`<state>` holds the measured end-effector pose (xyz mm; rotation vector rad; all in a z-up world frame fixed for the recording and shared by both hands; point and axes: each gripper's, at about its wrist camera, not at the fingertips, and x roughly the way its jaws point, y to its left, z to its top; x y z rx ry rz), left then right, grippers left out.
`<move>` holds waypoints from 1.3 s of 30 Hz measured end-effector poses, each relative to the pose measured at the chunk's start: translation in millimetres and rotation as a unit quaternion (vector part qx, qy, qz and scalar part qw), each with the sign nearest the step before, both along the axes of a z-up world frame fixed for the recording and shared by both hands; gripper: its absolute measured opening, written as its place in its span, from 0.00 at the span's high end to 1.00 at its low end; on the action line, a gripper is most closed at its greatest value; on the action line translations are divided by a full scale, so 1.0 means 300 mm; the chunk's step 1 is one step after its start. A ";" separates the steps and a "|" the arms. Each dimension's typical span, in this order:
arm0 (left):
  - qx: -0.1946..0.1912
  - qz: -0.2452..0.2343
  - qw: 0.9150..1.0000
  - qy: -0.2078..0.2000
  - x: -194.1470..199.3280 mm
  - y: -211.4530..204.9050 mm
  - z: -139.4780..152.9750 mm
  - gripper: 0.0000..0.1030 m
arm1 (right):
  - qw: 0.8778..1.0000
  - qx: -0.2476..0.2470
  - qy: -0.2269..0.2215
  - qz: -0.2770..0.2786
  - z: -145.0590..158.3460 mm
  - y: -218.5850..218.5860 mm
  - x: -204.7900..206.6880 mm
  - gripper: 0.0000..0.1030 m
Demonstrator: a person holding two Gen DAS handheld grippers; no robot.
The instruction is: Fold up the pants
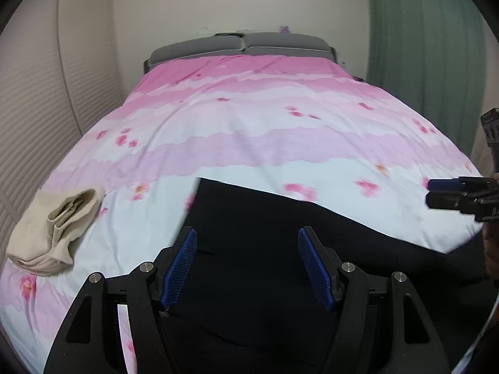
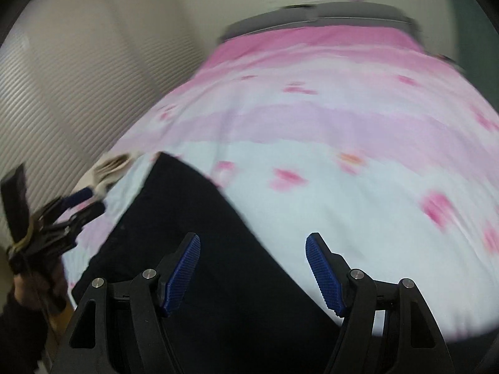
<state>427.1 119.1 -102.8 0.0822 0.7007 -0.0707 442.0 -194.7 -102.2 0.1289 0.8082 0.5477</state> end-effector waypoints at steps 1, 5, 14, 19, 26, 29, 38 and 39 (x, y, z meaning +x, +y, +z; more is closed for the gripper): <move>-0.005 0.004 1.000 0.001 0.029 0.041 -0.006 0.35 | 1.000 -0.006 -0.003 0.020 0.004 0.068 0.046 0.31; -0.005 -0.007 1.000 0.017 0.155 0.167 -0.051 0.34 | 0.995 -0.039 -0.002 0.096 -0.008 0.314 0.198 0.31; -0.017 0.013 0.999 0.034 0.218 0.335 -0.140 0.34 | 0.973 -0.085 0.030 0.212 -0.147 0.719 0.507 0.31; -0.016 0.033 0.999 0.039 0.201 0.386 -0.162 0.34 | 0.961 -0.098 0.055 0.254 -0.216 0.864 0.631 0.32; 0.002 0.047 0.999 0.027 0.104 0.382 -0.125 0.34 | 0.953 -0.069 0.087 0.281 -0.233 0.921 0.612 0.90; 0.007 0.053 0.998 0.017 0.032 0.377 -0.082 0.34 | 0.962 -0.059 0.064 0.259 -0.172 0.896 0.554 0.92; -0.005 0.101 0.995 -0.028 -0.343 0.437 0.088 0.28 | 0.962 -0.102 -0.072 0.244 0.099 0.945 0.106 0.94; -0.008 0.108 0.994 -0.031 -0.384 0.449 0.101 0.28 | 0.961 -0.103 -0.082 0.244 0.119 0.953 0.055 0.94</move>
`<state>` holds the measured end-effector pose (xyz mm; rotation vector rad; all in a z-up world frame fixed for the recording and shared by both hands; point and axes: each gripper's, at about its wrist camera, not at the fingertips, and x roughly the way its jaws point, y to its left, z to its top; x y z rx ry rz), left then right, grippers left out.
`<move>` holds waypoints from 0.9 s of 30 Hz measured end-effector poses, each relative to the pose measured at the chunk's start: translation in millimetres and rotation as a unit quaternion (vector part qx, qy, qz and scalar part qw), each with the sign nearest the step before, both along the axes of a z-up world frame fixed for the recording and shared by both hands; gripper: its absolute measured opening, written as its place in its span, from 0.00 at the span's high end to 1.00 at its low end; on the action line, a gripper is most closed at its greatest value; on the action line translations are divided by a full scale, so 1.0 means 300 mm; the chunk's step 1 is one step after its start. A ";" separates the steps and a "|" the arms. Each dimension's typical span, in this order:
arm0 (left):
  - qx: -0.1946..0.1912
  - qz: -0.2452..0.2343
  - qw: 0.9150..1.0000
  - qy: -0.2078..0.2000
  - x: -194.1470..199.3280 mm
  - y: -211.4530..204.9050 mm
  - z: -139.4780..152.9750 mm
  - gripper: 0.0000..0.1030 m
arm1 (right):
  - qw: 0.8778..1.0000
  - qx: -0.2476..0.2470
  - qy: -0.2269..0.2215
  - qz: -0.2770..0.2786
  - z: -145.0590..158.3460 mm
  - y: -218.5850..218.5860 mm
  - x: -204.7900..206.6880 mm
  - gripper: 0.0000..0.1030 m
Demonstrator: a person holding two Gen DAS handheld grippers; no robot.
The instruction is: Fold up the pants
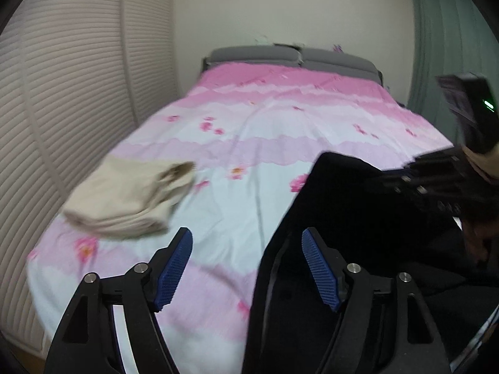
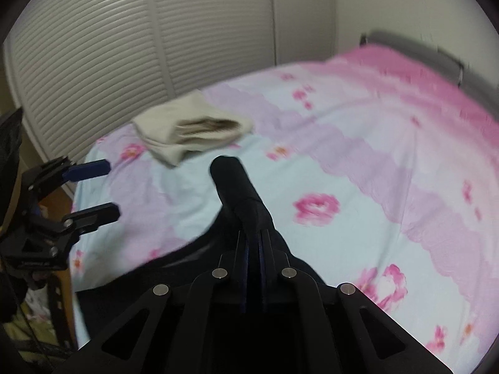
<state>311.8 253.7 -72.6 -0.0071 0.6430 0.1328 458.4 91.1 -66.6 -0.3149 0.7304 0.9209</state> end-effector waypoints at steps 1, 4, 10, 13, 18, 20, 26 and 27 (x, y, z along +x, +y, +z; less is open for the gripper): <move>-0.004 0.008 1.000 -0.003 -0.058 0.018 0.014 0.27 | 1.000 0.000 -0.015 -0.001 0.028 0.015 -0.080 0.94; -0.007 0.034 0.999 -0.007 -0.219 0.069 0.032 0.26 | 0.999 0.007 -0.035 0.004 0.073 0.050 -0.276 0.95; 0.016 0.080 0.997 0.008 -0.491 0.133 -0.015 0.24 | 0.999 -0.002 -0.034 0.038 -0.012 0.155 -0.582 0.95; 0.019 0.090 0.996 0.022 -0.572 0.154 -0.065 0.24 | 0.998 -0.023 -0.025 0.057 -0.127 0.211 -0.705 0.95; -0.001 0.098 0.994 0.045 -0.629 0.183 -0.151 0.24 | 0.995 -0.070 -0.029 0.064 -0.328 0.266 -0.856 0.95; -0.005 0.095 0.994 0.048 -0.626 0.181 -0.170 0.24 | 0.995 -0.076 -0.031 0.057 -0.389 0.274 -0.883 0.94; -0.009 0.071 0.996 0.048 -0.591 0.133 -0.188 0.24 | 0.993 -0.090 -0.054 0.046 -0.469 0.289 -0.926 0.93; -0.007 0.065 0.997 0.049 -0.584 0.120 -0.189 0.24 | 0.994 -0.088 -0.056 0.045 -0.474 0.286 -0.928 0.91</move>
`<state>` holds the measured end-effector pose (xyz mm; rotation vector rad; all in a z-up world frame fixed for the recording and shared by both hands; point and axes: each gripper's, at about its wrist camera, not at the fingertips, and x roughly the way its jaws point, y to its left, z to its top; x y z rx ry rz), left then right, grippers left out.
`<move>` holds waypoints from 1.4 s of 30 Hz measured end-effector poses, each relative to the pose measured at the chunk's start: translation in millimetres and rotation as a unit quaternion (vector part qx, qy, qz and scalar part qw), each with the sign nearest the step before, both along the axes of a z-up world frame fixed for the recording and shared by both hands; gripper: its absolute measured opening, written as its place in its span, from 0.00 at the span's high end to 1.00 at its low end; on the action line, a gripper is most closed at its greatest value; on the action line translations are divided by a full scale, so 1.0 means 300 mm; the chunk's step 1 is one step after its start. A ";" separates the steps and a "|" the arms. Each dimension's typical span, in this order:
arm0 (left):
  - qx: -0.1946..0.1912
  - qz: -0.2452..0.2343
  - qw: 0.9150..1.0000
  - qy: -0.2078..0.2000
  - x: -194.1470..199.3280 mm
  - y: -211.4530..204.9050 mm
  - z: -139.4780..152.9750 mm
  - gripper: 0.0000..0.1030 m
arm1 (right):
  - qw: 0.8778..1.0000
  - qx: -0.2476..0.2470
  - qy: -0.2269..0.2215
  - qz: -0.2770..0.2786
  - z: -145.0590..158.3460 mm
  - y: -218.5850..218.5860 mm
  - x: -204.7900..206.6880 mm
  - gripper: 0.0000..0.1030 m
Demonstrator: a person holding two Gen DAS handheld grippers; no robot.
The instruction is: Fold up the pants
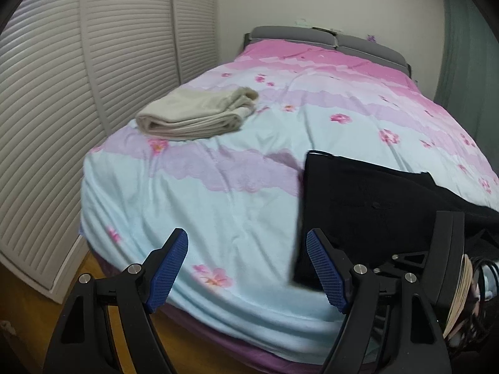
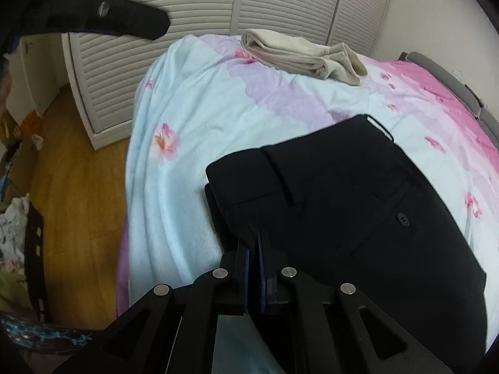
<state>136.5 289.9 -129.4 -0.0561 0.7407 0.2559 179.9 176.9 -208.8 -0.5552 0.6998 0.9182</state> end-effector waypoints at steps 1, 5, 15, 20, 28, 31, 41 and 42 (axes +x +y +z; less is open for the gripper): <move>0.003 -0.006 1.000 0.000 0.007 -0.018 0.002 0.24 | 1.000 0.003 -0.006 0.000 -0.003 -0.004 -0.008 0.90; 0.013 -0.019 1.000 -0.006 0.020 -0.071 0.027 0.24 | 0.999 0.034 -0.007 0.000 0.019 -0.036 -0.042 0.61; 0.015 -0.074 0.997 -0.032 0.059 -0.297 0.066 0.24 | 0.973 0.114 -0.062 -0.192 0.168 -0.501 -0.099 0.48; -0.005 -0.125 0.992 -0.024 0.120 -0.485 0.009 0.24 | 0.934 0.139 -0.027 -0.329 0.193 -0.893 -0.084 0.48; -0.003 -0.156 0.987 -0.024 0.191 -0.683 -0.058 0.24 | 0.831 0.224 0.131 -0.492 0.086 -1.264 0.051 0.48; -0.006 -0.153 0.988 -0.022 0.194 -0.693 -0.065 0.24 | 0.797 0.271 0.187 -0.505 0.036 -1.297 0.091 0.48; -0.004 -0.142 0.990 -0.018 0.172 -0.666 -0.079 0.24 | 0.761 0.312 0.225 -0.522 -0.059 -1.243 0.152 0.95; -0.002 -0.142 0.990 -0.019 0.168 -0.663 -0.079 0.24 | 0.764 0.313 0.217 -0.521 -0.053 -1.241 0.139 0.96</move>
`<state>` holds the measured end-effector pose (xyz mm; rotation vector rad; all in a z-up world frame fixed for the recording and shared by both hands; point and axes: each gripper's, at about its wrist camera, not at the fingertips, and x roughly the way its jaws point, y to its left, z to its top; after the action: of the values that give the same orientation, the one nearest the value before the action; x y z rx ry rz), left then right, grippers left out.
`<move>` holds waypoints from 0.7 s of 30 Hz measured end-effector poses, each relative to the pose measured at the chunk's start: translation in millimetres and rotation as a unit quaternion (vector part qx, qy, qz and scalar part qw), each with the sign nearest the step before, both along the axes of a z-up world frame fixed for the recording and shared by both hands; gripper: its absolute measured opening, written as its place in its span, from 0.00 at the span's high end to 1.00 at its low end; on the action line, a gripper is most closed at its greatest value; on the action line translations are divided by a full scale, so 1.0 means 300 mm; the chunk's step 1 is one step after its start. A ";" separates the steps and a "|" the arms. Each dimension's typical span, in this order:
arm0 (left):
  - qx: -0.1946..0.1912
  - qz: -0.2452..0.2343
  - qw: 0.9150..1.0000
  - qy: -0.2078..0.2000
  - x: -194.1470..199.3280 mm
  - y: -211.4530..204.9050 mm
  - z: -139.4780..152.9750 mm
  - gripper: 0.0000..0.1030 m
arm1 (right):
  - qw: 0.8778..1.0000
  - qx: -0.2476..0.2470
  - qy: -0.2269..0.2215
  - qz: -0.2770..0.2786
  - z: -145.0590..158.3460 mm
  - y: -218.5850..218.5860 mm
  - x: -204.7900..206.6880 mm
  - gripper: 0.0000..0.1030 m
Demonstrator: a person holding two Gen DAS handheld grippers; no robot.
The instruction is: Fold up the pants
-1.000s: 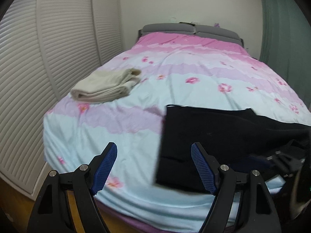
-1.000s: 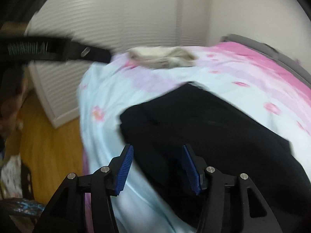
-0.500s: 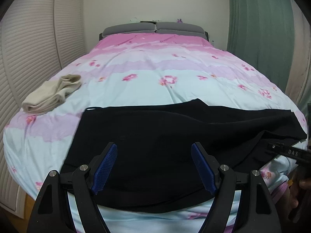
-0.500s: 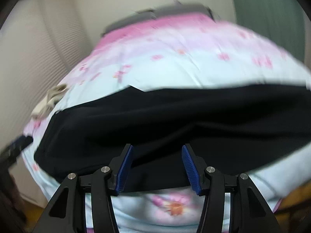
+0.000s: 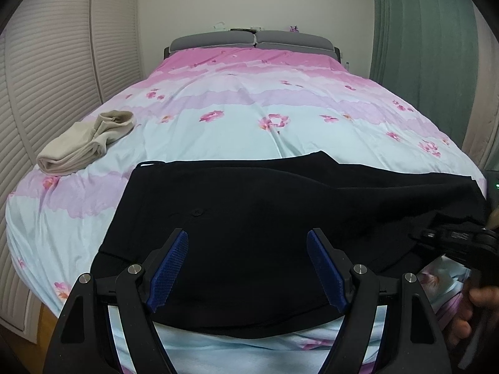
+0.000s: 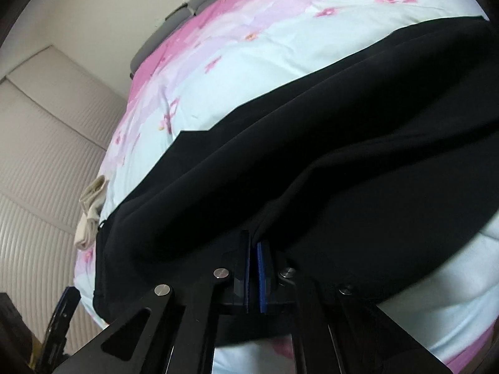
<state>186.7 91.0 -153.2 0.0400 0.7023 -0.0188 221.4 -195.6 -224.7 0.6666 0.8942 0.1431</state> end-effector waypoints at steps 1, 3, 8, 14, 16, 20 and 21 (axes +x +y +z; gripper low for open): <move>0.001 -0.001 1.000 0.000 -0.004 0.004 -0.002 0.24 | 1.000 -0.009 -0.011 0.000 0.014 0.004 -0.027 0.96; 0.000 -0.002 1.000 0.000 -0.008 0.010 -0.009 0.24 | 0.999 -0.017 -0.030 0.001 0.047 0.009 -0.085 0.96; -0.003 -0.005 1.000 0.013 0.005 0.011 -0.046 0.24 | 0.997 -0.055 -0.057 0.013 0.058 0.026 -0.202 0.96; 0.012 -0.019 1.000 0.012 -0.003 -0.019 -0.058 0.24 | 0.997 -0.063 -0.023 0.028 -0.081 0.040 -0.187 0.95; 0.012 -0.021 1.000 0.012 0.000 -0.025 -0.051 0.24 | 0.997 -0.065 -0.024 0.030 -0.060 0.037 -0.179 0.85; -0.002 -0.024 1.000 0.006 0.016 -0.044 -0.019 0.24 | 0.995 -0.096 -0.022 0.027 0.050 0.001 -0.219 0.55; -0.003 -0.026 1.000 0.004 0.023 -0.051 -0.011 0.24 | 0.995 -0.094 -0.034 0.027 0.088 -0.018 -0.237 0.49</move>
<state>193.5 75.6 -156.5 0.0523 0.7091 -0.0699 150.4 -201.1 -198.3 0.4603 0.8484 0.1271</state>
